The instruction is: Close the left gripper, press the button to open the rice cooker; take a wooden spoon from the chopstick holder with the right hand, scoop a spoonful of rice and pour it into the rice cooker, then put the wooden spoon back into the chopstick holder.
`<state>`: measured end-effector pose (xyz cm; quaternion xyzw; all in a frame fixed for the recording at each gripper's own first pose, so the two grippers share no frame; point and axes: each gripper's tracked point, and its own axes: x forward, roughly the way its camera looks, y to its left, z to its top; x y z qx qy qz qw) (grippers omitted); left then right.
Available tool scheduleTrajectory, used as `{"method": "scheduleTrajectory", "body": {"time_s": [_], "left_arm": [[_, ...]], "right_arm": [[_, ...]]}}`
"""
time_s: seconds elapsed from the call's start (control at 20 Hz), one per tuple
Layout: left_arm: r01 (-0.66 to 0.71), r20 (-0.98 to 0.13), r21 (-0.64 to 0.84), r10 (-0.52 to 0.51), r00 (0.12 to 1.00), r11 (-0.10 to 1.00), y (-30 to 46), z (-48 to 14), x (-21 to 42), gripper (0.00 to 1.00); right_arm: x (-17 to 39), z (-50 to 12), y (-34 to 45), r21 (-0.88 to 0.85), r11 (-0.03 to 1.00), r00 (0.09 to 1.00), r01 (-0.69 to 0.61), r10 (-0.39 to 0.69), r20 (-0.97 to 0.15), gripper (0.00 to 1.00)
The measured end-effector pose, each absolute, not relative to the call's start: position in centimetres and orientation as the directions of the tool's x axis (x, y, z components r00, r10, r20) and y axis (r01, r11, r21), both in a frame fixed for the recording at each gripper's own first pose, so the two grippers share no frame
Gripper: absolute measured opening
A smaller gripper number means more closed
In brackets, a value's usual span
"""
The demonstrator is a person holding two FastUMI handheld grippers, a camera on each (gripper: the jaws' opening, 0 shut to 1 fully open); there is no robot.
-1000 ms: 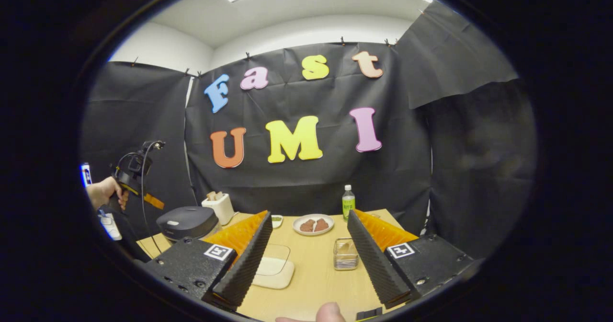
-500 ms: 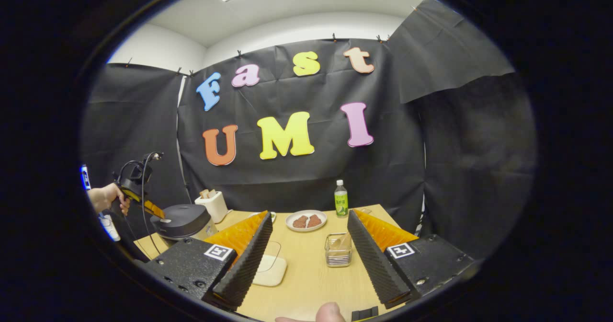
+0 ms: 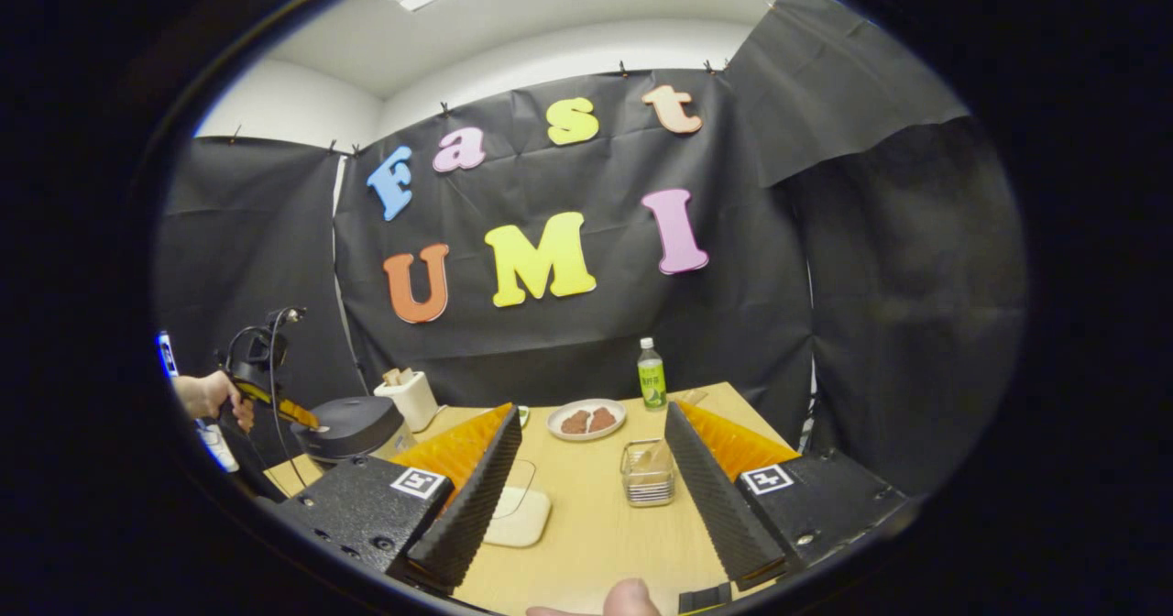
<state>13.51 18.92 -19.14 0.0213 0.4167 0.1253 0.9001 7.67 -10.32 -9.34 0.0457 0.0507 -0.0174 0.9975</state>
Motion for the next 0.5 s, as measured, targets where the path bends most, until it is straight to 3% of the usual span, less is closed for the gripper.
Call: {"method": "scheduleTrajectory", "body": {"time_s": [0.15,0.3,0.5], "left_arm": [[-0.189,-0.653,0.223,0.291,0.699,0.956,18.9,-16.6,14.8,0.01],[-0.242,-0.47,0.224,0.322,0.821,0.944,19.6,-10.0,17.0,0.01],[-0.284,-0.286,0.208,0.336,0.897,0.936,19.6,-3.0,17.5,0.01]], "right_arm": [[6.9,-7.8,-11.3,0.074,0.996,0.996,0.057,-0.052,-0.075,0.97],[6.5,-7.1,-11.7,0.059,0.996,0.996,0.069,-0.065,-0.052,1.0],[6.9,-7.4,-11.5,0.064,0.996,0.997,0.058,-0.055,-0.051,1.0]]}}
